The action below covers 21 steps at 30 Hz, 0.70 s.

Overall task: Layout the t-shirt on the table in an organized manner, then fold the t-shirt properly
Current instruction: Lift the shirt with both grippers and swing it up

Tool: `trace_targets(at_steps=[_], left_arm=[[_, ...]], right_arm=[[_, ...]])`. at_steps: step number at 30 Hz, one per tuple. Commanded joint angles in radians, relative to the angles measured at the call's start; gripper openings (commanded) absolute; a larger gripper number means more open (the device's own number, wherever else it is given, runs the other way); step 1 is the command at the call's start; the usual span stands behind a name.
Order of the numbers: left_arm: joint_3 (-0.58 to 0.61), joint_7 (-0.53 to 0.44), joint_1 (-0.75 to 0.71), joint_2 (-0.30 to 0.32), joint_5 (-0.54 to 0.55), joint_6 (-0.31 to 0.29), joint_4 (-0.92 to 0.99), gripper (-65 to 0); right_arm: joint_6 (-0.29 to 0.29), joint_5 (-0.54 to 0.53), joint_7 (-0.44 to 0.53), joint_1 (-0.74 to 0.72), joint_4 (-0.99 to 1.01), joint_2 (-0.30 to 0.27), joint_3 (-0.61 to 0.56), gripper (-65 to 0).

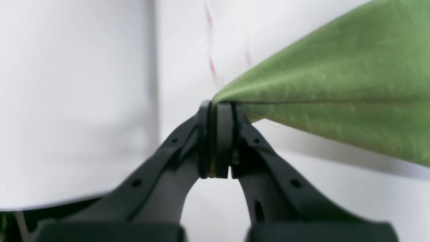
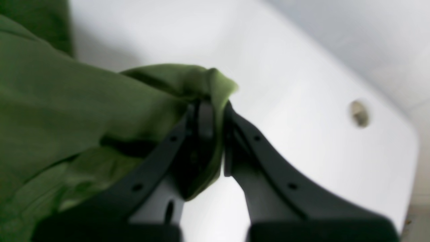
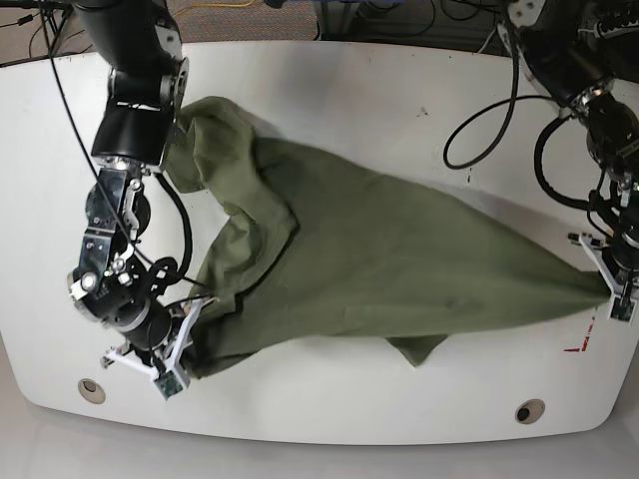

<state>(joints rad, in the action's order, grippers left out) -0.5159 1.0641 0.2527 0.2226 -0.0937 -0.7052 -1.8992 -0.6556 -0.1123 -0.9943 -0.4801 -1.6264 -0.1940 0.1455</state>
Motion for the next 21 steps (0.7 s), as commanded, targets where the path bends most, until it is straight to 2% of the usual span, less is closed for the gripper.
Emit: trace_targets(at_steps=[1, 6, 13, 21], left_arm=[[0.024, -0.011, 0.089, -0.009, -0.051, 0.007, -0.016, -65.0], [0.059, -0.009, 0.244, -0.032, -0.125, 0.007, -0.016, -65.0], [0.129, -0.006, 0.491, -0.032, -0.177, 0.007, -0.015, -65.0], [0.205, 0.092, 0.762, 0.018, -0.196, 0.007, -0.007, -65.0]], right_arm=[[-0.007, -0.010, 0.024, -0.118, 0.013, -0.037, 0.003, -62.1], [-0.020, -0.010, 0.015, -0.254, 0.039, -0.080, -0.020, -62.0], [-0.028, -0.014, -0.039, -0.518, 0.064, -0.175, -0.140, -62.0], [-0.043, -0.014, -0.127, -0.793, 0.065, -0.241, -0.223, -61.8]])
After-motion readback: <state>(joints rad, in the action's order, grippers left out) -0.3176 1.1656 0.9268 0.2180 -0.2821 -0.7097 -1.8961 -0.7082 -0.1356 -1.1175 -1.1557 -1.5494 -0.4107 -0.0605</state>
